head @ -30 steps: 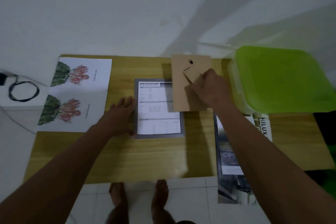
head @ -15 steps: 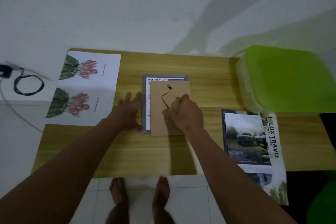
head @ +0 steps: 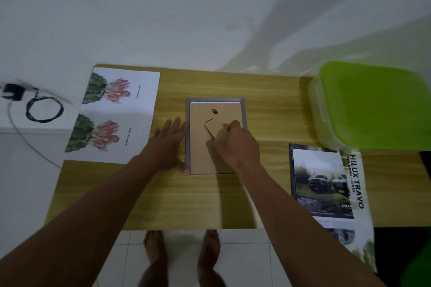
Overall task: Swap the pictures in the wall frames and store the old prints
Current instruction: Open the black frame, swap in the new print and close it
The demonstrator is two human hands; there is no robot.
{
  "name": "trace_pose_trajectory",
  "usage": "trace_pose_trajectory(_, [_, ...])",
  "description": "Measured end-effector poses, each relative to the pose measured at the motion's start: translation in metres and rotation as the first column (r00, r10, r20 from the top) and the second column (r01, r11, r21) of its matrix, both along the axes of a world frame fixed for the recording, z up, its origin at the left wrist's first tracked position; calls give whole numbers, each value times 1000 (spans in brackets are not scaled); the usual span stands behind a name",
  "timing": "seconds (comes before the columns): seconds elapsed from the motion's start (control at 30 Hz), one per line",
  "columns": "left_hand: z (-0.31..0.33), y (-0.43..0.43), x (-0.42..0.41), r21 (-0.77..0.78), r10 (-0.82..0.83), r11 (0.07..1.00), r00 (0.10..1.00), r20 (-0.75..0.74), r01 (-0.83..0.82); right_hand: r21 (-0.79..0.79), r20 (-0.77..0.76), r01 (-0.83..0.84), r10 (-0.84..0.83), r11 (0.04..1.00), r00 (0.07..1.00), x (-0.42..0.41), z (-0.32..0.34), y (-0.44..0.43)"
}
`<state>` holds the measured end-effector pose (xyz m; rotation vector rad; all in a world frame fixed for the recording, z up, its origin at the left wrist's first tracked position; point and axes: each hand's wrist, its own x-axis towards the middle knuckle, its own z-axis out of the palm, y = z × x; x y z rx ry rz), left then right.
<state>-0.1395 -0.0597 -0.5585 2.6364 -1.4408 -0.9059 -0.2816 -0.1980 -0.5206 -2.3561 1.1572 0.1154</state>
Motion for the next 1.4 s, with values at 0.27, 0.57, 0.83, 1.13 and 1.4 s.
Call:
trace_pose_trajectory(0.27, [1, 0, 3, -25, 33, 999, 998, -61, -34, 11, 15, -10, 10, 1000, 1000, 3, 1, -6])
trace_pose_trajectory(0.57, [3, 0, 5, 0, -8, 1000, 1000, -26, 8, -80, -10, -24, 23, 996, 1000, 9, -5, -5])
trace_pose_trajectory(0.83, [2, 1, 6, 4, -13, 1000, 1000, -26, 13, -132, -16, -69, 68, 989, 998, 10, -5, -6])
trace_pose_trajectory(1.13, [0, 4, 8, -16, 3, 1000, 999, -39, -4, 1, 47, 18, -18, 1000, 999, 8, 0, -11])
trace_pose_trajectory(1.4, [3, 3, 8, -10, -2, 1000, 999, -50, 2, 110, 52, 29, -35, 994, 998, 10, -3, -12])
